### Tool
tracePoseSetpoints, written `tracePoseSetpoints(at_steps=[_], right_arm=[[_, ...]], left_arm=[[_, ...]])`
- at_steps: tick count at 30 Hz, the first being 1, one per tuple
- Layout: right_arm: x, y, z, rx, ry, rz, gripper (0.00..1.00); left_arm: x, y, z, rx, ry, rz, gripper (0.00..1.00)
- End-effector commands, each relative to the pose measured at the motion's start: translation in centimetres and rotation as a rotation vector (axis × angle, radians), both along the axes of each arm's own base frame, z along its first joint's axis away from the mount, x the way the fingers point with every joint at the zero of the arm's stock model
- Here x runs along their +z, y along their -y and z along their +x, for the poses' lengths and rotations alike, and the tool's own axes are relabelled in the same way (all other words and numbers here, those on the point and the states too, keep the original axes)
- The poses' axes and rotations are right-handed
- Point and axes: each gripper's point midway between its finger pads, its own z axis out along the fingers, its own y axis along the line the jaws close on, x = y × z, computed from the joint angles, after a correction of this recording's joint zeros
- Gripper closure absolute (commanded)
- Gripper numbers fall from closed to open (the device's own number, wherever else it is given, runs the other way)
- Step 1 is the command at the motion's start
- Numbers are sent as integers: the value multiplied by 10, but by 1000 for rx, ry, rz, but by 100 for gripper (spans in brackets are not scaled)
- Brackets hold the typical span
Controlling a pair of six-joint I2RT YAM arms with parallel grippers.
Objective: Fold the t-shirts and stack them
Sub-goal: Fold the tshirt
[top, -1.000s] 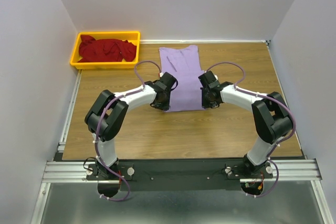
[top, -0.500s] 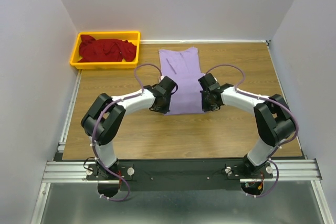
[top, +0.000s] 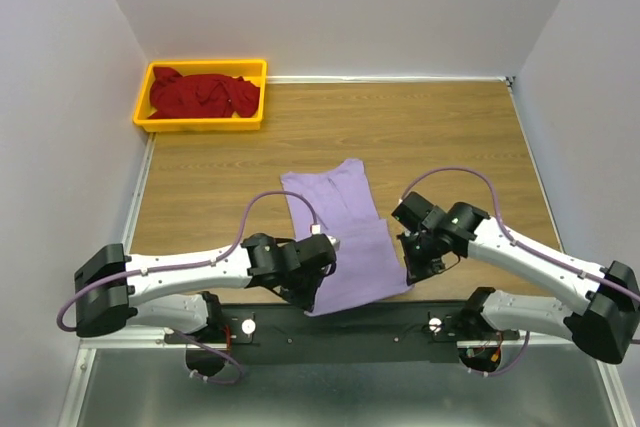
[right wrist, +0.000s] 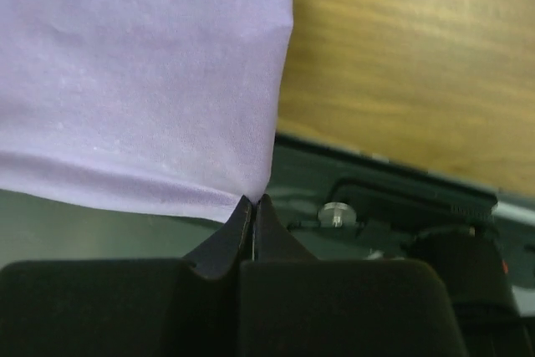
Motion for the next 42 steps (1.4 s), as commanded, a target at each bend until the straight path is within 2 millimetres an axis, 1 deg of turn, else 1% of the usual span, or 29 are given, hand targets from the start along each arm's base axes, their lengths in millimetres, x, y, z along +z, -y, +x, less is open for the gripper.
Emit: tracePoseSetpoints(at_steps=[1,2,3,4,5,6,7,8,9,10,11,13,14,16,17,18,20,21,25,26,27,28,30,31,33,38,39,41,42], right_arm=[[20,15,-17,-44,-63,-58,99],[22,18,-8,-45,-28,-90,99],[30,14,9,-45,22,-116,99],[34,12,17,-43,48,-130,99],[40,11,29,-39,89,-150,99],[40,7,38,-22,94,-174,99],[56,-5,53,-20,142,-144,99],[62,-8,64,-14,174,-158,99],[66,-12,73,8,194,-164,99],[79,-24,90,7,226,-146,99],[84,-28,99,14,241,-145,99],[99,-38,124,25,278,-127,99],[106,-41,133,27,293,-117,99],[112,-39,152,25,310,-119,99],[118,-46,164,25,323,-100,99],[120,-42,175,18,331,-102,99],[125,-43,190,12,344,-94,99],[130,-43,204,9,357,-85,99],[134,-49,234,9,371,-64,99],[128,-51,240,21,360,-72,99],[133,-51,244,13,374,-62,99],[134,-53,254,17,383,-59,99],[134,-55,264,26,387,-50,99],[126,-58,272,27,375,-54,99],[136,-64,287,32,413,-31,99],[137,-76,325,26,463,19,99],[133,-83,333,32,462,38,99],[127,-85,348,18,471,62,99],[119,-91,355,22,462,78,99]], left_arm=[[-1,-16,-19,78,-98,61,100],[3,-12,-8,96,-65,45,100],[6,-10,1,77,-42,33,100],[9,-9,11,86,-28,23,100],[17,-6,33,138,11,7,100],[21,-8,47,160,37,4,100],[26,-9,60,151,73,-5,100],[40,-8,85,201,116,-31,100],[46,-8,97,216,143,-43,100],[51,-8,107,214,172,-47,100],[57,-8,117,222,188,-62,100],[71,-11,146,271,240,-90,100],[73,-9,148,260,247,-95,100],[77,-16,165,291,272,-94,100],[78,-18,171,289,286,-92,100],[79,-21,181,309,297,-99,100],[81,-23,193,316,306,-109,100],[83,-27,203,327,322,-109,100],[88,-31,224,342,349,-132,100],[90,-33,233,359,357,-144,100],[90,-35,237,369,358,-151,100],[91,-37,241,374,365,-158,100],[88,-42,252,400,366,-175,100],[87,-43,255,403,364,-180,100],[80,-47,265,415,358,-190,100],[63,-58,288,463,352,-200,100],[61,-59,294,468,356,-206,100],[51,-69,307,497,348,-190,100],[49,-70,312,500,350,-192,100]])
